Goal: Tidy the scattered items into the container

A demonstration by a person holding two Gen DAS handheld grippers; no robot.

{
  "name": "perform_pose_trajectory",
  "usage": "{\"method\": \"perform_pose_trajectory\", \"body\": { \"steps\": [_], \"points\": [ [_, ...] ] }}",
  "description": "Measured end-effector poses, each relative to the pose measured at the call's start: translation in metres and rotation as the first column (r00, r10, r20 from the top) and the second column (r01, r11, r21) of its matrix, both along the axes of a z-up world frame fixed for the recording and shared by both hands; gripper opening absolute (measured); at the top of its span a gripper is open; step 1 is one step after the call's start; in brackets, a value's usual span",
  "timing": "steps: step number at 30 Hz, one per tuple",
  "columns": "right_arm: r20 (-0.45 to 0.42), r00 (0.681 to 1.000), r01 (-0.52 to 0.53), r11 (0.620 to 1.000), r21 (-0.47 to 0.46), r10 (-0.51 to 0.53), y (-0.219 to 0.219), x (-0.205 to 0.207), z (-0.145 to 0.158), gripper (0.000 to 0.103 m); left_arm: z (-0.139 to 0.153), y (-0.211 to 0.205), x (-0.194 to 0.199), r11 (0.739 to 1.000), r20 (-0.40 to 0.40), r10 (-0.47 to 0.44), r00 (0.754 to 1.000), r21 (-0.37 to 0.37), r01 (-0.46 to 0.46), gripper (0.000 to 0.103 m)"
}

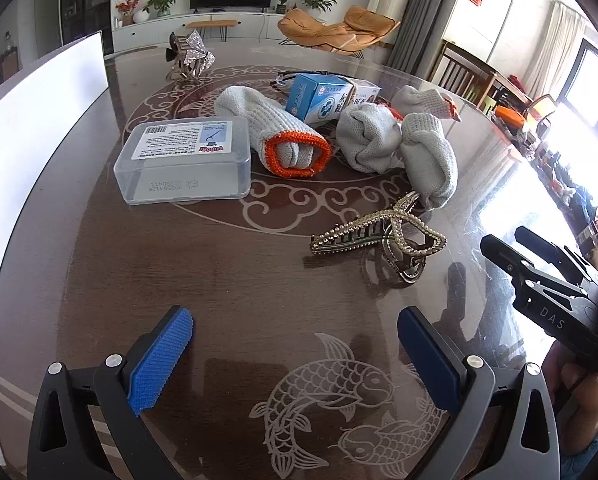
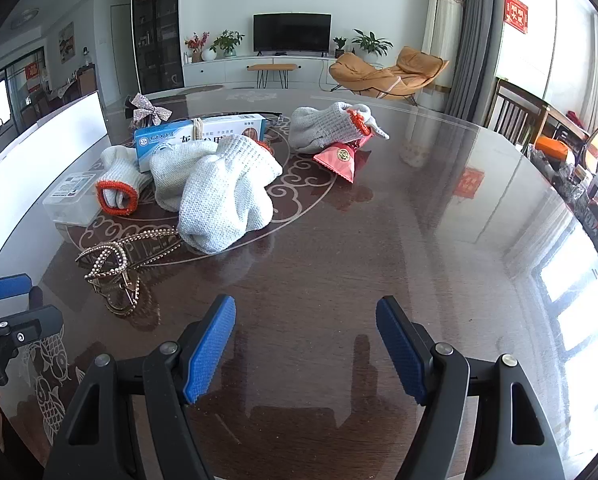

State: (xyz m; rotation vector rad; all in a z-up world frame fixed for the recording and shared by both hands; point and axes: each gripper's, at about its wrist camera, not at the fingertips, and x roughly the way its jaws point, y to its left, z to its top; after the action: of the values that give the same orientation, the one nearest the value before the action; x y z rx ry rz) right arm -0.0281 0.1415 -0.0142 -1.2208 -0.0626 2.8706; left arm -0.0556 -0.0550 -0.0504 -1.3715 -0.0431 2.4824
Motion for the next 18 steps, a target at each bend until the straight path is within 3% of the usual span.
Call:
{"method": "perform_pose_trajectory", "body": {
  "steps": [2,4,8,11,15,18],
  "points": [
    [-0.003,1.000,-0.002,1.000,-0.009,0.002,0.001,0.001,0.001,0.074,0.000,0.002,-0.008,0.999,0.008,-0.008,1.000,-0.039,0.008,0.103],
    [-0.009,1.000,-0.002,1.000,-0.021,0.001,0.003,0.002,0.002,0.074,0.003,-0.007,-0.015,0.997,0.013,0.044,0.999,-0.061,-0.043,0.103],
    [-0.002,0.999,-0.047,0.997,-0.067,0.047,0.005,0.001,0.001,0.074,0.008,-0.039,-0.016,0.991,0.026,0.124,0.992,0.046,-0.125,0.103],
    [0.016,0.991,-0.134,0.986,-0.100,0.136,-0.001,-0.001,-0.001,0.074,0.009,-0.050,-0.007,0.989,0.018,0.145,0.989,0.022,-0.145,0.103],
    [0.065,0.949,-0.302,0.948,-0.104,0.309,-0.027,-0.006,-0.005,0.074,0.008,-0.059,0.007,0.988,0.010,0.155,0.988,0.015,-0.155,0.103],
    [0.069,0.917,-0.378,0.911,-0.165,0.393,-0.049,-0.013,-0.005,0.074,0.008,-0.064,0.016,0.986,0.004,0.167,0.986,0.020,-0.167,0.103]
  ]
}}
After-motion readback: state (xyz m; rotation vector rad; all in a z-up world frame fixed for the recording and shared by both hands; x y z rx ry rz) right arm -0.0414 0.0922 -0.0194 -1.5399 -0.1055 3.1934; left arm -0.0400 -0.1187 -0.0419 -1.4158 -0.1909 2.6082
